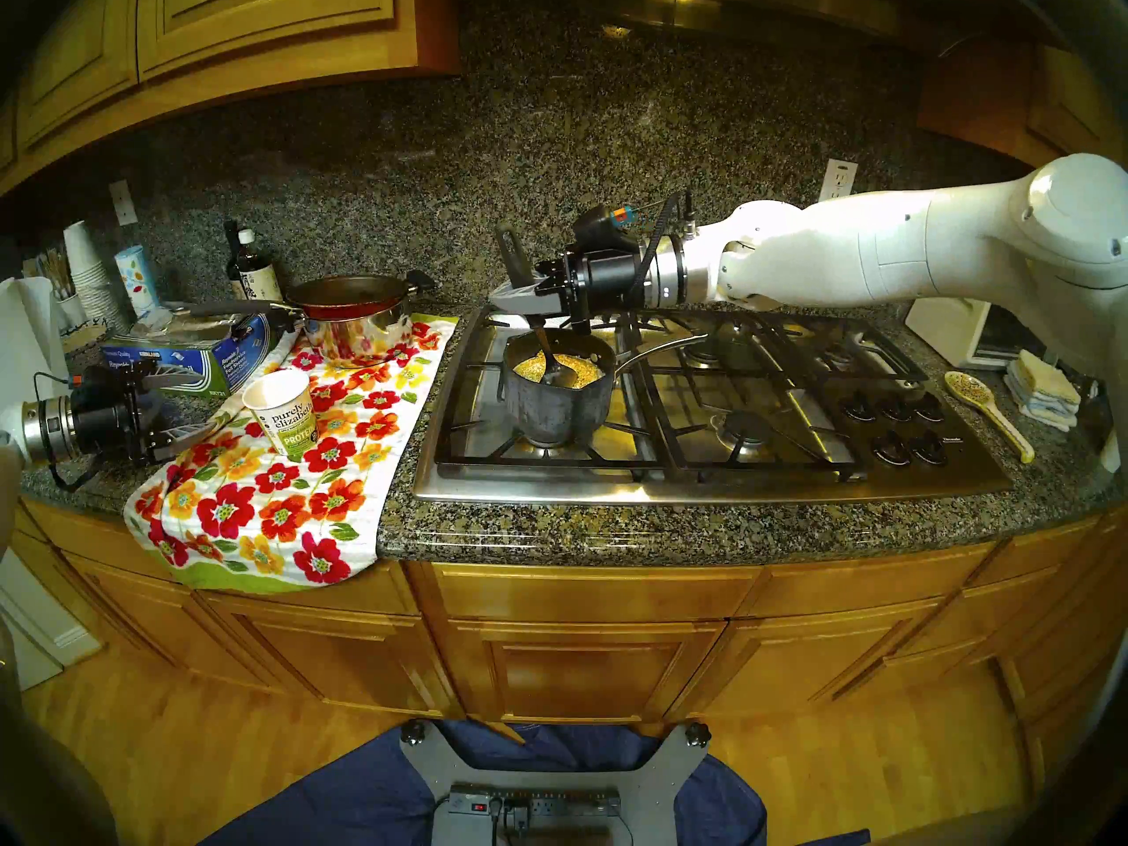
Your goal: Pour oats into pot and stir with a spoon
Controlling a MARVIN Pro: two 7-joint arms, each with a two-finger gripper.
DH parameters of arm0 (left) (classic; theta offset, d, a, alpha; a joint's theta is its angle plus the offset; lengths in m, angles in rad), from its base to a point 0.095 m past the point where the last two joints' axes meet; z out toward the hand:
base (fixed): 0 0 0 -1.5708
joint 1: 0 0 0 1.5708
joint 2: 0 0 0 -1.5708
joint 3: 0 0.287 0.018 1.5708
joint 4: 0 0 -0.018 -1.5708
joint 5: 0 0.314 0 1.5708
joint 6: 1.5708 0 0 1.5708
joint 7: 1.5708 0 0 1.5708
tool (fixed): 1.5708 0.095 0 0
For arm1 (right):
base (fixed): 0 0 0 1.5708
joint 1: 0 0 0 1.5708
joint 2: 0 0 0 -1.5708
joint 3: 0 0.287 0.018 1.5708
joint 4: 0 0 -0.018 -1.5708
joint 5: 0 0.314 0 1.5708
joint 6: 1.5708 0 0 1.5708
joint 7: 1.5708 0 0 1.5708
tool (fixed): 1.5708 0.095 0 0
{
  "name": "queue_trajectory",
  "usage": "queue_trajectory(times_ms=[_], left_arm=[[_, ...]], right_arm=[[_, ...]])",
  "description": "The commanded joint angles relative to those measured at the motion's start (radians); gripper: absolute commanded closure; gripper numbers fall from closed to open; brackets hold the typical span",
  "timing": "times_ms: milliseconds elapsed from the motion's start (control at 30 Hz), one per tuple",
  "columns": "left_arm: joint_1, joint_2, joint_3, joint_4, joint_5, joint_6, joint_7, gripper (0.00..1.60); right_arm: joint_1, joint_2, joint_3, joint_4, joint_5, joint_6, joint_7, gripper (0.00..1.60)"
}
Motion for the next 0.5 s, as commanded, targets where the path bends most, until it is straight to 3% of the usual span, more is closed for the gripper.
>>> queue_trajectory(times_ms=[0, 467], left_arm=[[-0.021, 0.022, -0.017, -0.008, -0.024, -0.001, -0.003, 0.00], [-0.020, 0.022, -0.017, -0.009, -0.024, -0.001, -0.003, 0.00]], right_arm=[[-0.025, -0.052, 0.038, 0.113, 0.024, 0.002, 0.000, 1.60], [-0.087, -0.083, 0.025, 0.311, 0.016, 0.027, 0.033, 1.60]])
